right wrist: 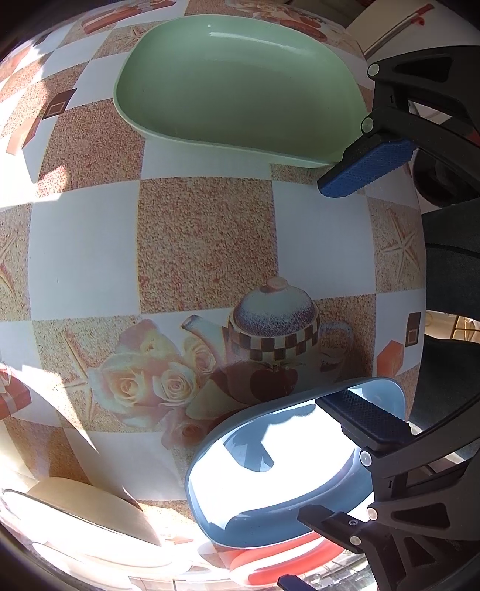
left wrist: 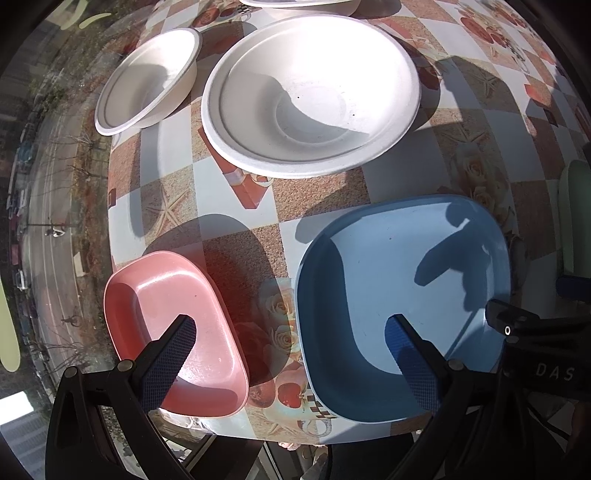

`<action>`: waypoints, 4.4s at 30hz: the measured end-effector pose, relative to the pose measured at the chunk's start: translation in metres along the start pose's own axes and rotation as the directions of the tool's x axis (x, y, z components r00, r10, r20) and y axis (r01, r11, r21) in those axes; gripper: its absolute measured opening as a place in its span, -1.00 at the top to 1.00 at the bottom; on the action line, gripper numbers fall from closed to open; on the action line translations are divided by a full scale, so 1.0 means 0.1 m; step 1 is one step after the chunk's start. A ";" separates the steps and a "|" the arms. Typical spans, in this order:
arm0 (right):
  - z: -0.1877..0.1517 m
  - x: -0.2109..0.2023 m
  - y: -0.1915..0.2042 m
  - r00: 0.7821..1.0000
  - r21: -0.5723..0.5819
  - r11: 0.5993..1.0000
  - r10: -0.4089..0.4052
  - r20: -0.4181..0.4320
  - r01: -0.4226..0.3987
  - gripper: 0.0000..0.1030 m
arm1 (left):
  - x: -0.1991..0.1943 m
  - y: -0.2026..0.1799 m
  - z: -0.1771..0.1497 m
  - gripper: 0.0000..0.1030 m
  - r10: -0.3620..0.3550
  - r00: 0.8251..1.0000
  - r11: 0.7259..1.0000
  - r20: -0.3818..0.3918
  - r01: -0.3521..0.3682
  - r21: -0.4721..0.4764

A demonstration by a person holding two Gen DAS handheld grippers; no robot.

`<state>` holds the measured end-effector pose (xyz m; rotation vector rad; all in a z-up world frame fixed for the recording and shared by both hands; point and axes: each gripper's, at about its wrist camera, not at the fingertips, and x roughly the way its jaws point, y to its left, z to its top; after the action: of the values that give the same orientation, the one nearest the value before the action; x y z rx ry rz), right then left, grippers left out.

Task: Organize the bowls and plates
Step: 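Close the left and right grippers on the light blue plate's rim, then lower the blue plate onto the pink plate and open both grippers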

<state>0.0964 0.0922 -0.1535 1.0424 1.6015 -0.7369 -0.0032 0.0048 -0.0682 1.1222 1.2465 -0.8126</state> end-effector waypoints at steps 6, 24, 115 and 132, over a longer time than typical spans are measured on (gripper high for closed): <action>-0.01 -0.04 -0.13 1.000 0.015 1.000 0.002 0.000 -0.002 -1.00 | 0.01 -0.02 0.00 -0.99 0.000 1.000 1.000 -0.003 0.000 0.002; -0.07 -0.14 -0.33 1.000 -0.024 1.000 0.007 0.015 -0.006 -1.00 | 0.22 -0.06 0.03 -0.99 -0.051 0.995 0.998 -0.088 0.049 -0.029; -0.24 -0.27 1.67 0.989 -0.510 0.848 0.109 -0.104 -0.147 0.63 | -0.32 1.64 -0.41 -0.01 -0.084 0.996 0.966 -0.027 0.075 -0.249; -0.29 -0.17 1.90 0.992 -0.548 0.828 0.078 -0.099 -0.120 0.34 | -0.30 1.50 -0.37 -0.27 -0.009 0.997 0.952 -0.075 -0.014 -0.306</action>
<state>0.2564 0.1956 -0.1211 0.7167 1.6671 -0.1333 0.1206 0.0800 -0.0077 0.9076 1.3800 -0.5540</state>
